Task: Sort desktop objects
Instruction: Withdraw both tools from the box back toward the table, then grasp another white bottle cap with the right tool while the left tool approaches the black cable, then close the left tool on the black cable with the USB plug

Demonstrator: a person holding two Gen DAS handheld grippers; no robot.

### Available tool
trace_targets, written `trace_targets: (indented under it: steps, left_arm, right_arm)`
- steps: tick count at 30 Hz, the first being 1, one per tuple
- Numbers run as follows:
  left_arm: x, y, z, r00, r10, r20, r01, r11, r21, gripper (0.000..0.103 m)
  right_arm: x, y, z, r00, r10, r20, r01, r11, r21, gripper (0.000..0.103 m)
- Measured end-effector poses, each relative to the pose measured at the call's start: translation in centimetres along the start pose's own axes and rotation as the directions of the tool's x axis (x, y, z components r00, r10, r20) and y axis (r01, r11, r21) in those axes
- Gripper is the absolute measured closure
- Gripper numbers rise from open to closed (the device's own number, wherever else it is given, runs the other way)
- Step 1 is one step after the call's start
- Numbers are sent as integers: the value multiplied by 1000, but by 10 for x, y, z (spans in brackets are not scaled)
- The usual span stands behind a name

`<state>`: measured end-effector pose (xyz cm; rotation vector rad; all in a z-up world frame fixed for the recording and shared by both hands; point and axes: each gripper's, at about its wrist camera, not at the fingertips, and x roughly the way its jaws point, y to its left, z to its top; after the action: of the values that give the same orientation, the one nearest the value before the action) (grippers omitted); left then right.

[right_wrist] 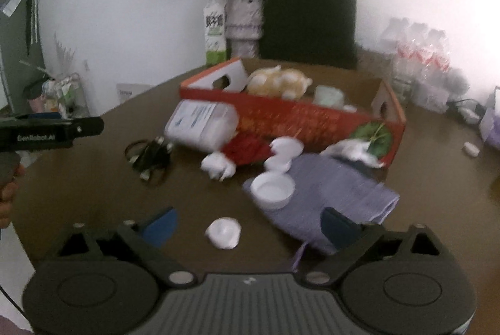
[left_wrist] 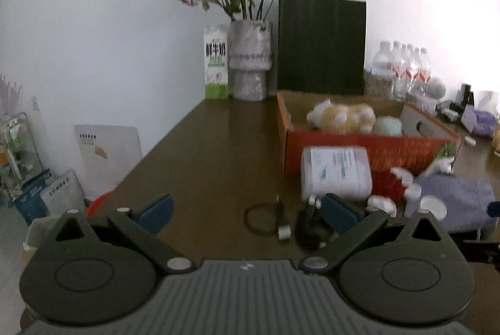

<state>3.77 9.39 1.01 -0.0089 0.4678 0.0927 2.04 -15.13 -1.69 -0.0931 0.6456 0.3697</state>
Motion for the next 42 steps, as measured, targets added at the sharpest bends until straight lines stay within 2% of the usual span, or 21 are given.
trace_targets:
  steps: [3, 5, 9, 11, 13, 15, 16, 21, 26, 32, 37, 42]
  left_arm:
    - [0, 3, -9, 1000, 3, -23, -3, 1000, -4, 0]
    - [0, 6, -14, 999, 10, -32, -10, 1000, -5, 0]
    - [2, 11, -20, 999, -2, -51, 1, 1000, -9, 0]
    - [2, 12, -21, 998, -2, -55, 1, 1000, -9, 0]
    - [3, 14, -22, 998, -9, -56, 9, 1000, -7, 0]
    - [6, 15, -21, 998, -10, -58, 10, 1000, -2, 0]
    - [7, 16, -21, 998, -14, -61, 14, 1000, -2, 0]
    - [12, 17, -17, 998, -28, -60, 28, 1000, 3, 0]
    - [23, 16, -9, 998, -10, -69, 11, 1000, 14, 0]
    - [43, 14, -2, 994, 13, -110, -10, 999, 34, 1]
    - [63, 11, -1, 988, 4, -154, 2, 999, 41, 2]
    - [76, 7, 2, 987, 9, -162, -1, 999, 49, 6]
  right_arm:
    - [8, 9, -3, 1000, 2, -19, -2, 1000, -13, 15]
    - [15, 12, -3, 999, 3, -35, -3, 1000, -20, 31]
    - [29, 17, -5, 998, 2, -69, -4, 1000, -28, 44]
    - [34, 18, -5, 996, -3, -85, 1, 1000, -27, 58]
    - [36, 19, -6, 996, 3, -86, -6, 1000, -27, 65]
    - [36, 21, -5, 996, 5, -84, -8, 999, -36, 77]
    - [37, 22, -5, 997, 4, -82, -7, 999, -40, 79]
    - [38, 22, -2, 997, -1, -78, -2, 999, -41, 80]
    - [36, 21, 6, 999, -6, -47, 5, 999, -36, 80]
    - [35, 13, 14, 999, -34, -24, 34, 999, -23, 80]
    - [34, 5, 19, 998, -60, -7, 60, 998, -4, 80]
    - [35, -4, 24, 996, -85, 3, 85, 996, 10, 80]
